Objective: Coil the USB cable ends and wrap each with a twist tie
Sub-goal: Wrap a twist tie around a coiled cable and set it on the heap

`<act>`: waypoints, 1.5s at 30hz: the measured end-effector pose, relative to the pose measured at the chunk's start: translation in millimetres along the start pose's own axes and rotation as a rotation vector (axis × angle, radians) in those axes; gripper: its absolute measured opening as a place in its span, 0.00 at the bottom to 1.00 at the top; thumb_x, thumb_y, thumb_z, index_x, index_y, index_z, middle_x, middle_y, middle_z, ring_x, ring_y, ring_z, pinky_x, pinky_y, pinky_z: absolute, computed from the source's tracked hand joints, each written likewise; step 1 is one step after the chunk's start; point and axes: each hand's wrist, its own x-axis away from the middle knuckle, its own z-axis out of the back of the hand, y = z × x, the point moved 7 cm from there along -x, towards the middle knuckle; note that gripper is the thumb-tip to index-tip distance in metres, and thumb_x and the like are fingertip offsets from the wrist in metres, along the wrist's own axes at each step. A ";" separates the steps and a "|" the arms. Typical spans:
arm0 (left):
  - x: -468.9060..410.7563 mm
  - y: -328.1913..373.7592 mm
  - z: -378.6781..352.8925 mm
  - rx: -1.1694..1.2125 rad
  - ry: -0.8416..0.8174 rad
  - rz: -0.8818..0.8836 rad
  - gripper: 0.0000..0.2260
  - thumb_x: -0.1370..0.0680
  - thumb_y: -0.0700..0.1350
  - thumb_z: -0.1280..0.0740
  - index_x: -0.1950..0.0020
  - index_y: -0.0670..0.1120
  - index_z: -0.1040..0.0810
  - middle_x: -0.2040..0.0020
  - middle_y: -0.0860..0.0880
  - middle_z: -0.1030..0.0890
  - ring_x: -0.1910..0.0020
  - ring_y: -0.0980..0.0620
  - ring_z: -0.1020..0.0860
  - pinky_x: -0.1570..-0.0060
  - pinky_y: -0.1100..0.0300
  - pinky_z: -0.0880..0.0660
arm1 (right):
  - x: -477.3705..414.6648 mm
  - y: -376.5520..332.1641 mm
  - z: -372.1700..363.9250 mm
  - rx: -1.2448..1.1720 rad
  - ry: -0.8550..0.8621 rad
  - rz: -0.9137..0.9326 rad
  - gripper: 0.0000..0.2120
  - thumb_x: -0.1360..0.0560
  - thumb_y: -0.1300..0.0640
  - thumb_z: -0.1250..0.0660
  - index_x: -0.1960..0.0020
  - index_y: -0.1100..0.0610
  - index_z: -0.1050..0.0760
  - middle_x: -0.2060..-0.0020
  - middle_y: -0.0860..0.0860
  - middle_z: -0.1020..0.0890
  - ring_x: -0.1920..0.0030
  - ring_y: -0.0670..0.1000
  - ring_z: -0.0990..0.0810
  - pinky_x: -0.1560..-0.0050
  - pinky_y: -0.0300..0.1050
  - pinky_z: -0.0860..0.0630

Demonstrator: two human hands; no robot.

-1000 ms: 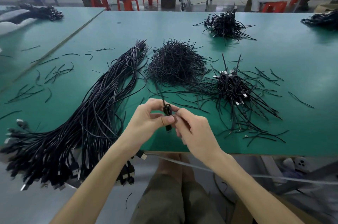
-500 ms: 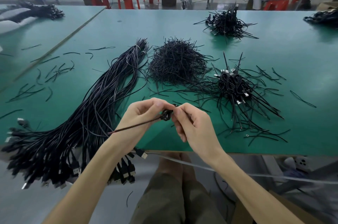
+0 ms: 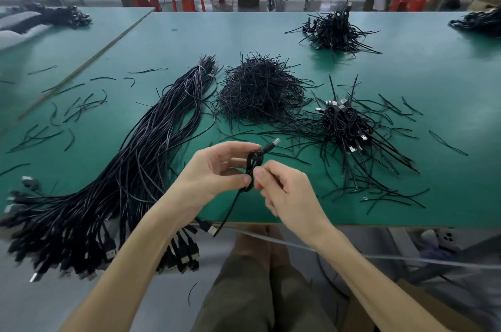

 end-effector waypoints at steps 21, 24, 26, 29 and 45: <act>6.1 22.2 4.2 -0.260 0.302 -0.256 0.11 0.19 0.33 0.32 0.49 0.50 0.19 0.50 0.46 0.19 0.51 0.51 0.22 0.51 0.58 0.27 | -7.4 -6.1 -0.9 -0.573 -0.001 -0.170 0.15 0.16 0.55 0.40 0.57 0.63 0.28 0.74 0.50 0.35 0.77 0.48 0.40 0.76 0.36 0.39; 4.1 13.3 7.5 -0.286 0.283 -0.125 0.08 0.17 0.36 0.36 0.50 0.48 0.23 0.61 0.48 0.20 0.65 0.53 0.23 0.65 0.63 0.29 | -4.8 -3.9 -1.0 -0.540 0.012 -0.165 0.15 0.16 0.55 0.40 0.57 0.63 0.28 0.74 0.50 0.35 0.77 0.47 0.39 0.77 0.36 0.38; 1.1 3.1 3.8 -0.276 0.210 0.016 0.07 0.16 0.37 0.39 0.49 0.47 0.25 0.67 0.49 0.20 0.71 0.50 0.23 0.70 0.65 0.31 | -3.0 -2.3 -2.8 -0.514 0.004 -0.157 0.15 0.16 0.57 0.41 0.58 0.64 0.28 0.74 0.50 0.34 0.77 0.47 0.39 0.77 0.36 0.37; 1.5 -7.7 -2.1 -0.234 0.177 0.181 0.05 0.15 0.39 0.41 0.48 0.44 0.27 0.63 0.47 0.16 0.69 0.46 0.18 0.75 0.62 0.31 | -0.9 -2.0 -5.7 -0.481 -0.019 -0.126 0.15 0.16 0.57 0.41 0.58 0.64 0.28 0.74 0.50 0.34 0.77 0.47 0.39 0.77 0.37 0.37; 6.5 0.8 -5.2 -0.014 -0.034 0.124 0.22 0.25 0.34 0.26 0.32 0.43 0.23 0.41 0.46 0.15 0.40 0.47 0.17 0.40 0.58 0.21 | 6.7 9.1 -13.7 -0.236 -0.082 -0.074 0.15 0.15 0.53 0.39 0.58 0.58 0.26 0.73 0.53 0.32 0.75 0.51 0.37 0.75 0.53 0.40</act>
